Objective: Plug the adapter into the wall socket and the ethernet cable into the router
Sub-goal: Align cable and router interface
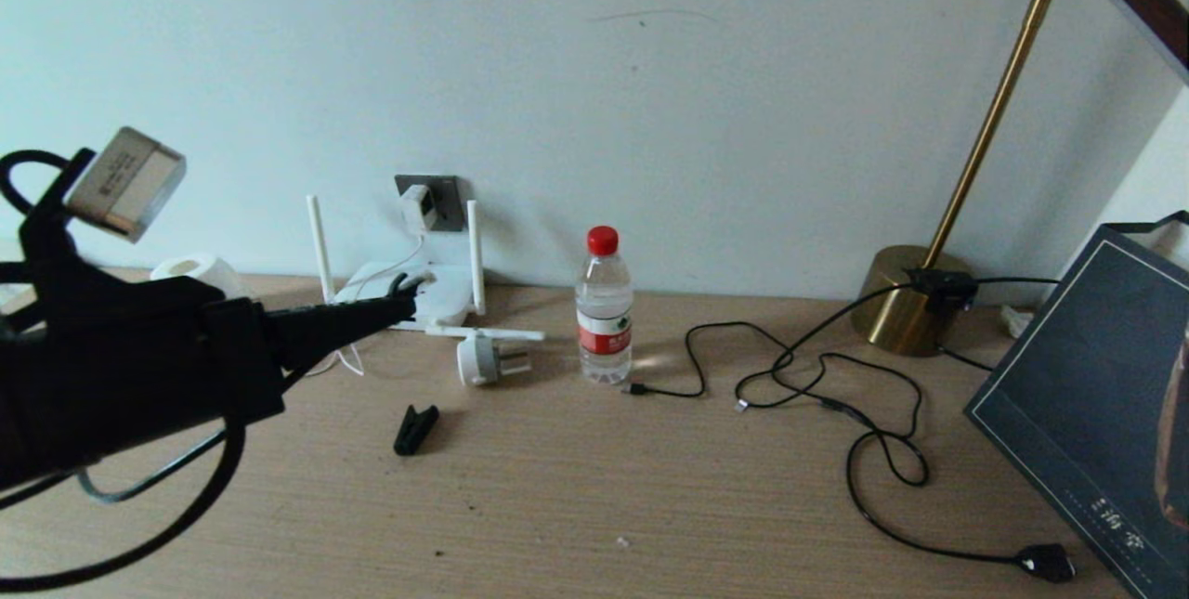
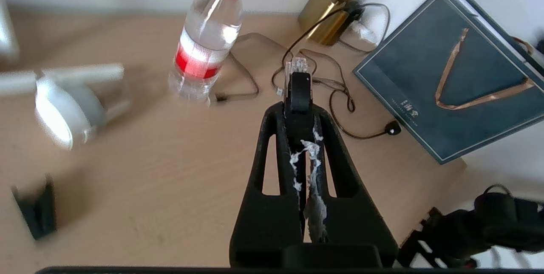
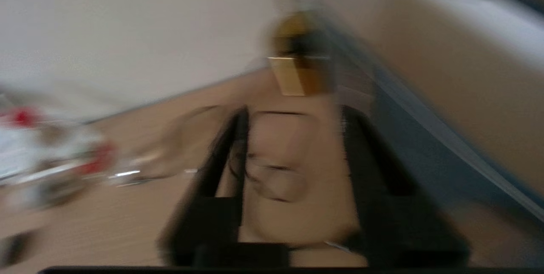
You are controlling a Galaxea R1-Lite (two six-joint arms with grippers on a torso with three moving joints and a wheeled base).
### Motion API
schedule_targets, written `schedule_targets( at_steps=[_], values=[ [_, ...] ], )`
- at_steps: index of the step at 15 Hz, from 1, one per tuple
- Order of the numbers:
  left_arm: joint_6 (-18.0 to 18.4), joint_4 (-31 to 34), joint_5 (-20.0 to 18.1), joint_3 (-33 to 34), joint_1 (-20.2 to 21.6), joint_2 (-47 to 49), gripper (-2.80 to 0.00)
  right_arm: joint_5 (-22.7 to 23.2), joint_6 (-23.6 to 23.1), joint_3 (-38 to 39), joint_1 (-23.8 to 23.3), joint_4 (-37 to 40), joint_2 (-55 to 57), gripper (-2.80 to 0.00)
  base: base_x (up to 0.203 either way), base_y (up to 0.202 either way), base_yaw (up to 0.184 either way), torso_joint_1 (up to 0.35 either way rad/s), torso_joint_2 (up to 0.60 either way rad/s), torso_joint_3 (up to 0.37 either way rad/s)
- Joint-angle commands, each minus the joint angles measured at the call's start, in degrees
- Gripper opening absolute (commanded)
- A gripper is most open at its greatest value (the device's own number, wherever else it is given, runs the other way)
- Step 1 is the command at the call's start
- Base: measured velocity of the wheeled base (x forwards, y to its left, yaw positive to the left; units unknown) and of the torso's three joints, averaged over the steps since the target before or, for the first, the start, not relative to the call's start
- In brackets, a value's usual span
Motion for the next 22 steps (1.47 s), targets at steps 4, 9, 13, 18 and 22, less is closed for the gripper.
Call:
schedule_targets(
  at_steps=[4, 9, 13, 18, 22],
  values=[
    [-2.31, 0.12, 11.38, 3.46, -0.23, 0.69, -2.8, -0.04, -9.29, 17.2, -9.68, 0.05, -25.16, -2.8, 0.0, 0.0, 0.0, 0.0, 0.0, 0.0],
    [7.85, -0.11, 30.39, 8.52, 0.44, 9.73, -2.8, 10.01, -21.17, 35.88, -11.8, -0.29, -40.52, -2.8, 0.0, 0.0, 0.0, 0.0, 0.0, 0.0],
    [9.79, -5.9, 30.93, 9.79, 6.07, 18.04, -2.8, 12.7, -22.53, 37.69, -12.18, -2.58, -41.45, -2.8, 0.0, 0.0, 0.0, 0.0, 0.0, 0.0],
    [11.72, -19.82, 27.1, 9.61, 11.53, 32.42, -2.8, 12.78, -16.09, 38.47, -12.18, -4.64, -41.45, -2.8, 0.0, 0.0, 0.0, 0.0, 0.0, 0.0],
    [11.93, -26.65, 26.54, 7.95, 12.86, 39.91, -2.8, 12.86, -0.24, 38.35, -12.18, -4.14, -41.45, -2.8, 0.0, 0.0, 0.0, 0.0, 0.0, 0.0]
  ],
)
